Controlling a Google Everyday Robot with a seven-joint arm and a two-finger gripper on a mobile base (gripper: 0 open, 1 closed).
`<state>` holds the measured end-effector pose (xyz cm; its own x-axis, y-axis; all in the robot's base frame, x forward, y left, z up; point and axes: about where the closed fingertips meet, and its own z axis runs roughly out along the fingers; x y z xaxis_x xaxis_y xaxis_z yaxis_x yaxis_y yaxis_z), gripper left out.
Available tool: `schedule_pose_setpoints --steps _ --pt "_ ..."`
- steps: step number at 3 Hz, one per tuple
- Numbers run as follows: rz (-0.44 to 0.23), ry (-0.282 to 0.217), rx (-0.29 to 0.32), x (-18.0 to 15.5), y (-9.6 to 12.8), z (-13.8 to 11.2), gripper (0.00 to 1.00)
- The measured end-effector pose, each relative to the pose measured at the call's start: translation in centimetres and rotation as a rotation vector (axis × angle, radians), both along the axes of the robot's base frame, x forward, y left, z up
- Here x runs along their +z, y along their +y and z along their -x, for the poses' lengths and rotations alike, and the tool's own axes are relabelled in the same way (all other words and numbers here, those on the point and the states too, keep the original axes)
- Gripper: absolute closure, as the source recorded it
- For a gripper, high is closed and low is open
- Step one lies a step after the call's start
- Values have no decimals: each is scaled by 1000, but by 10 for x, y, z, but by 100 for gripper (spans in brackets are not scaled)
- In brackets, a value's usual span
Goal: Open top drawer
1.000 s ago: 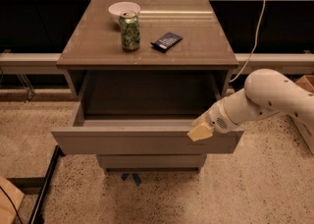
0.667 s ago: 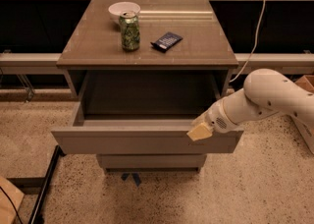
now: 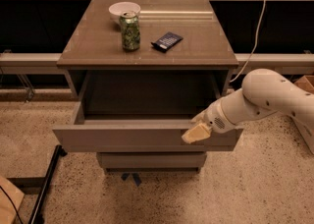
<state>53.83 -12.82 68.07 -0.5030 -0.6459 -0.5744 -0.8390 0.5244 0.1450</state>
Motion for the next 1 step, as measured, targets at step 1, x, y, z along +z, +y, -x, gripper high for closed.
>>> schedule_pose_setpoints --steps 1 --pt "0 1 2 -1 1 0 0"
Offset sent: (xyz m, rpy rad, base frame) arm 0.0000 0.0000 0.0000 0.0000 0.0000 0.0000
